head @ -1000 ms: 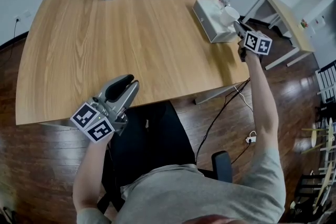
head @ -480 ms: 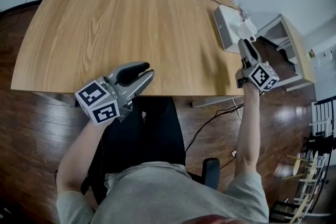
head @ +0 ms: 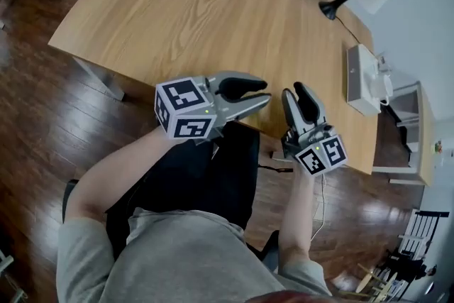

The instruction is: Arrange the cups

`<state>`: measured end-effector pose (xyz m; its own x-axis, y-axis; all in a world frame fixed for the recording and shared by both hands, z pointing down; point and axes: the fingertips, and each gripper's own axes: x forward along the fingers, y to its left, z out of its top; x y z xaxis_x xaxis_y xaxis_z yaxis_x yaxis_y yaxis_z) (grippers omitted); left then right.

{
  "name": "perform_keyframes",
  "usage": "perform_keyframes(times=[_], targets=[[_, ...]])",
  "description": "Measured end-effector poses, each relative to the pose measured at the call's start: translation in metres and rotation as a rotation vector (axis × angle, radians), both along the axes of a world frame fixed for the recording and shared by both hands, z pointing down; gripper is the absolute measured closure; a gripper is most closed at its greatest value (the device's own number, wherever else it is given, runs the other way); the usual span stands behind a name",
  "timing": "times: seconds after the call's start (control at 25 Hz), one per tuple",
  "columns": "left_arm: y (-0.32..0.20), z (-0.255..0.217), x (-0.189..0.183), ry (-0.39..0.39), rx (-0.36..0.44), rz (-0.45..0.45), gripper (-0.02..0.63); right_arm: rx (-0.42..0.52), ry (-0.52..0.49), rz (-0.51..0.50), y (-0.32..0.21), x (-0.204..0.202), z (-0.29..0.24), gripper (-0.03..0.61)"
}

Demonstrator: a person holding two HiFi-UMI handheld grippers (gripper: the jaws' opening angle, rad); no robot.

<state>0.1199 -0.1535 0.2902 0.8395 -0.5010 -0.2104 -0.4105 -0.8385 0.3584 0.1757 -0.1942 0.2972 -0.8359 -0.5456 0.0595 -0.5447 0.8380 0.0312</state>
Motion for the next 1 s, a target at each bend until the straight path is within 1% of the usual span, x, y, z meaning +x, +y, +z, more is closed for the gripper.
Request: perform_keyframes(times=[0.16,0.36,0.52,0.8,1.0], targets=[[-0.002,-0.003,0.004,-0.001,0.004,0.006,0.525,0.027,0.058,0.015,0.006,-0.005,0.01,0.443],[0.002,-0.001,-0.001,-0.007,0.002,0.005,0.525,0.027,0.053,0.01,0.014,-0.003,0.012,0.443],[0.005,-0.001,-0.003,-0.022,0.008,0.01,0.525,0.045,0.058,-0.016,0.024,-0.008,0.012,0.443],[0.005,-0.003,-0.004,-0.024,0.016,0.008,0.525,0.079,0.092,-0.057,0.033,-0.014,0.012,0.443],[0.005,-0.003,-0.004,-0.025,0.017,0.007,0.525,0.085,0.129,-0.056,0.035,-0.017,0.017,0.443]])
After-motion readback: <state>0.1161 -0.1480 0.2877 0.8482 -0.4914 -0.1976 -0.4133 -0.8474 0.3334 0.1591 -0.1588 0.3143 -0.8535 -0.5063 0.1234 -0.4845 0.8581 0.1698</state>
